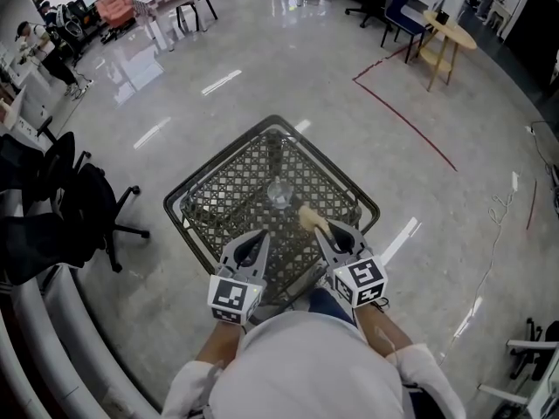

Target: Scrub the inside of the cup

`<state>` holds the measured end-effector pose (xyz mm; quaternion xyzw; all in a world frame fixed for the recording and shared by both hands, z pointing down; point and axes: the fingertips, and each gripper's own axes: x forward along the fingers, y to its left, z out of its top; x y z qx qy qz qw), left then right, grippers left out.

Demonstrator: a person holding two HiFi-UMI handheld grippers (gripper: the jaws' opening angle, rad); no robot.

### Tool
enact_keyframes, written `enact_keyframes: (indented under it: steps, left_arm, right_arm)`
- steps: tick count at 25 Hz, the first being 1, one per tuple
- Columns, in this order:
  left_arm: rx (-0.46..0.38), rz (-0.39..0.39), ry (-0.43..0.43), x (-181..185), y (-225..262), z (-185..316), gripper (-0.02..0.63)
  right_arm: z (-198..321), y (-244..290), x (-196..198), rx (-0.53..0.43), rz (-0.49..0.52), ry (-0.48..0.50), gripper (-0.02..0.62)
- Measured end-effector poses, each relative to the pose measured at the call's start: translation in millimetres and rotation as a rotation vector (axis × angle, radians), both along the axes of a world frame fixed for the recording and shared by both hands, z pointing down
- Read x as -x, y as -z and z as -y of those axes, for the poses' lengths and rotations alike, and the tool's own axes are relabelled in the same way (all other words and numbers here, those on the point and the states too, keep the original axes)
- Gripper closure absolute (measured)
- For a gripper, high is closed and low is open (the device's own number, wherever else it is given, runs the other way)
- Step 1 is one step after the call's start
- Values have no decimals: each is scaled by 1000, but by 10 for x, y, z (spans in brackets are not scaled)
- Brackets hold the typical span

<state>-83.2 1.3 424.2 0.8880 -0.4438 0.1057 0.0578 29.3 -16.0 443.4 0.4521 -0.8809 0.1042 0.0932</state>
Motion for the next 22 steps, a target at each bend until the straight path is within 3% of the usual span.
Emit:
enact_keyframes:
  steps: [22]
  left_arm:
    - [-1,9,1,-25,-32,7,575]
  right_arm:
    - [11,38,44,-3,0,27,506]
